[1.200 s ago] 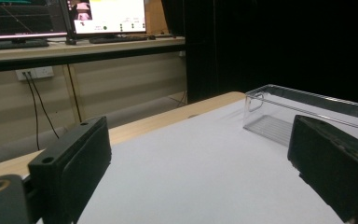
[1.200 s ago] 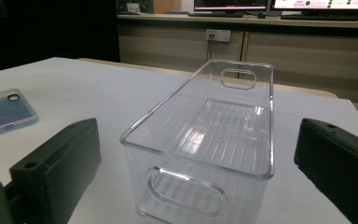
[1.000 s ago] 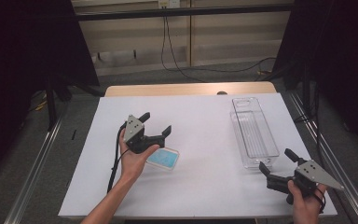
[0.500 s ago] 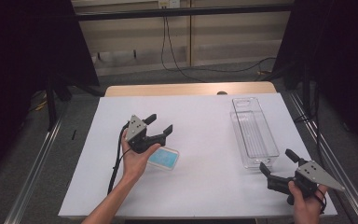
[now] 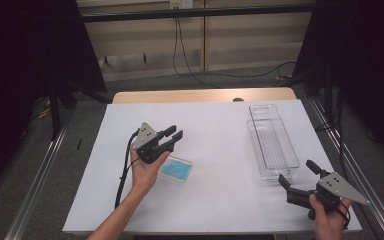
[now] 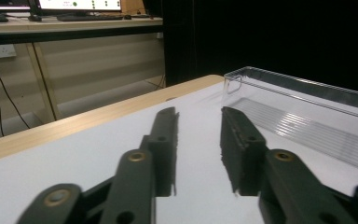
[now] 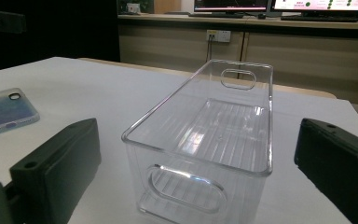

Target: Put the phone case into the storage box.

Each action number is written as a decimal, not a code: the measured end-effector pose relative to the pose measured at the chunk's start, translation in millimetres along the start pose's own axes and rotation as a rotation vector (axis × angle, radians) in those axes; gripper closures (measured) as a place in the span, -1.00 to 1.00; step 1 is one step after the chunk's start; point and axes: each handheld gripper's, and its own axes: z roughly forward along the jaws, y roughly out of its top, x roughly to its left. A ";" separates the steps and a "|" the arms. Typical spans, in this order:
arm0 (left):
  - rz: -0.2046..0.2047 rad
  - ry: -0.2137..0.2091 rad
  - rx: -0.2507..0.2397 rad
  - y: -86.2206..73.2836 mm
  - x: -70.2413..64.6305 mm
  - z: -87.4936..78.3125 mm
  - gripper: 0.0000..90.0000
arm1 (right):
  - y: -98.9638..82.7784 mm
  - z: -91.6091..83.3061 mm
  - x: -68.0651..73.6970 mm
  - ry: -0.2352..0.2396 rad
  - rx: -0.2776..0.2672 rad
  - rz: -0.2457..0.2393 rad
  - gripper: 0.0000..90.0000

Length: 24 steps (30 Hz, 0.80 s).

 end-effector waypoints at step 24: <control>-0.065 -0.098 0.170 5.4 0.1 9.2 1.00 | 0.5 -0.6 -1.0 -0.005 0.000 -0.006 -1.00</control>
